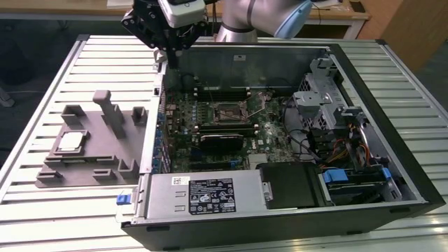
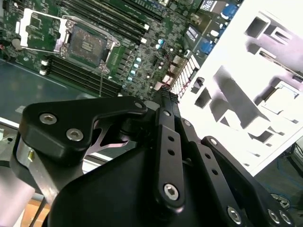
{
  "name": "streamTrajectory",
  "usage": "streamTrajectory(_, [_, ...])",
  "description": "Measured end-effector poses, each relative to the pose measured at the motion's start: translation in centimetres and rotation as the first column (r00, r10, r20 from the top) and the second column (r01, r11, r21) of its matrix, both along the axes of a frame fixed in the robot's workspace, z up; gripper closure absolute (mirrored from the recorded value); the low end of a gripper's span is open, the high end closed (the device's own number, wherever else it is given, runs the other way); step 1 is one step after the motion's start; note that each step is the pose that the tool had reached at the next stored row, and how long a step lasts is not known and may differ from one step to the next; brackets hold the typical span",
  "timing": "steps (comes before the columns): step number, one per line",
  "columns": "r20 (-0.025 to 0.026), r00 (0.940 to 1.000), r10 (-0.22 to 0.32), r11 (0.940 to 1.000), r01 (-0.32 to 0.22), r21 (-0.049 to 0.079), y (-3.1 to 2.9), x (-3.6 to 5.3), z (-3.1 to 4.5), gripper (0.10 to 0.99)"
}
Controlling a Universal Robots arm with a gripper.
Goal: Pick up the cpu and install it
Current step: 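Reach for the cpu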
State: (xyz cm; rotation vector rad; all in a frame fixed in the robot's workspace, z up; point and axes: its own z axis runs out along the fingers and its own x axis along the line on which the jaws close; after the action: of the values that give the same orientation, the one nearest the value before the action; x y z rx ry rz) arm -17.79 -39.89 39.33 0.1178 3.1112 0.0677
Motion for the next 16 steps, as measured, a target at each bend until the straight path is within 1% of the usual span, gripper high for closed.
streamTrajectory(12, [0.0001, 1.0000, 0.000, 1.0000, 0.000, 0.000, 0.00, -1.90, 0.00, 0.980])
streamTrajectory(16, [0.0000, 1.0000, 0.000, 1.0000, 0.000, 0.000, 0.00, -2.65, 0.00, 0.980])
